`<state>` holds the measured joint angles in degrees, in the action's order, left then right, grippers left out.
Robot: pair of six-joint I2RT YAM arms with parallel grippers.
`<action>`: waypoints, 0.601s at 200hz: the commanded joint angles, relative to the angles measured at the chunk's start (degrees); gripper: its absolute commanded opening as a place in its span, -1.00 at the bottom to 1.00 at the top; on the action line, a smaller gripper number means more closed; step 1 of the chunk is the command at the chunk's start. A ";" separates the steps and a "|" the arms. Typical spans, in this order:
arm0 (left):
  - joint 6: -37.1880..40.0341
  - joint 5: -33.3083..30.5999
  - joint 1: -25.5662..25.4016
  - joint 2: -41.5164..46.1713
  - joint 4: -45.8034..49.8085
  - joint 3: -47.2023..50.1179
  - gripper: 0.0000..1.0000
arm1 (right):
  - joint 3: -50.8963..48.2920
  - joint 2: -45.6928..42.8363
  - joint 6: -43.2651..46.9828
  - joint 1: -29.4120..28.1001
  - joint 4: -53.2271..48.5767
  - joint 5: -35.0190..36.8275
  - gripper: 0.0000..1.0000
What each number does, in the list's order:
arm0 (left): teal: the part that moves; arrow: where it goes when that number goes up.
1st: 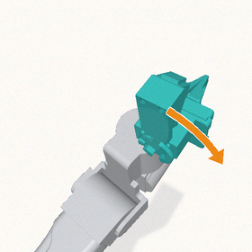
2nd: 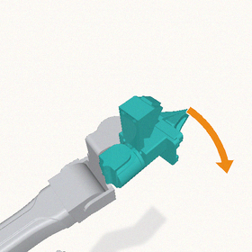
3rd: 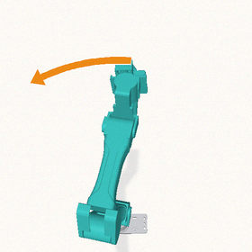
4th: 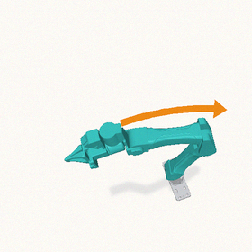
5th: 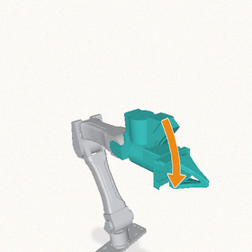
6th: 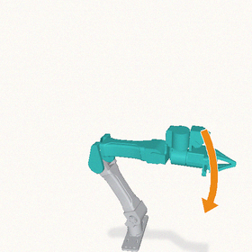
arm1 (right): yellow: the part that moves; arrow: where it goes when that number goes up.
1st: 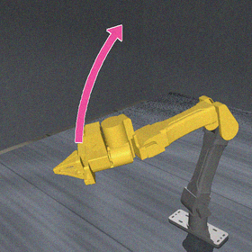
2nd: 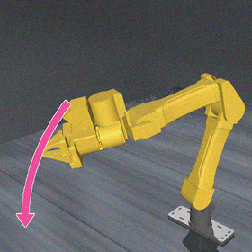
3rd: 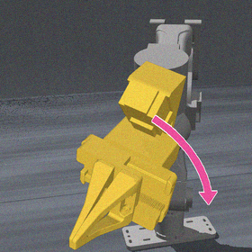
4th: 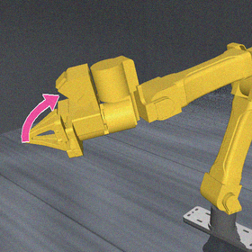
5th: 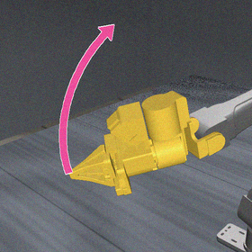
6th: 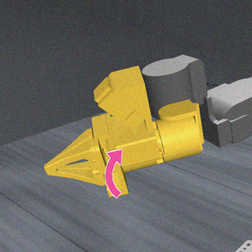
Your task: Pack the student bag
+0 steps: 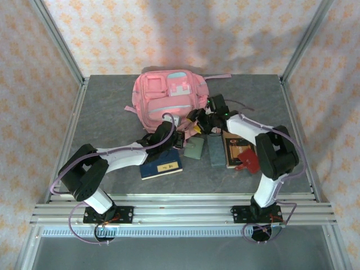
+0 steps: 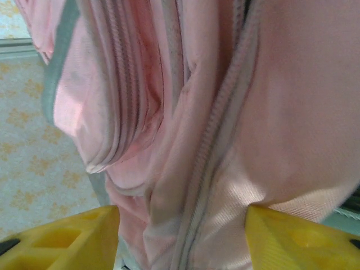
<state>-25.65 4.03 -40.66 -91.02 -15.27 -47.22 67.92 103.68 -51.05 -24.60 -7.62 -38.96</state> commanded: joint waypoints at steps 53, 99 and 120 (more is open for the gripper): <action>-1.78 0.04 -2.15 -0.22 -6.08 0.40 -1.00 | 3.82 7.63 -3.53 -1.77 4.29 0.45 -1.00; -3.99 -3.65 1.71 5.51 -4.64 7.66 -1.00 | 1.75 4.34 -3.27 0.50 5.04 0.99 -1.00; -5.17 -4.40 5.83 9.77 -4.38 12.86 -1.00 | 0.02 2.33 -3.14 2.44 5.46 0.79 -1.00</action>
<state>-28.69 1.98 -38.70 -86.89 -18.26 -39.13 69.87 110.10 -54.22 -25.12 -4.91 -39.88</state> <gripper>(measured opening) 0.043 0.051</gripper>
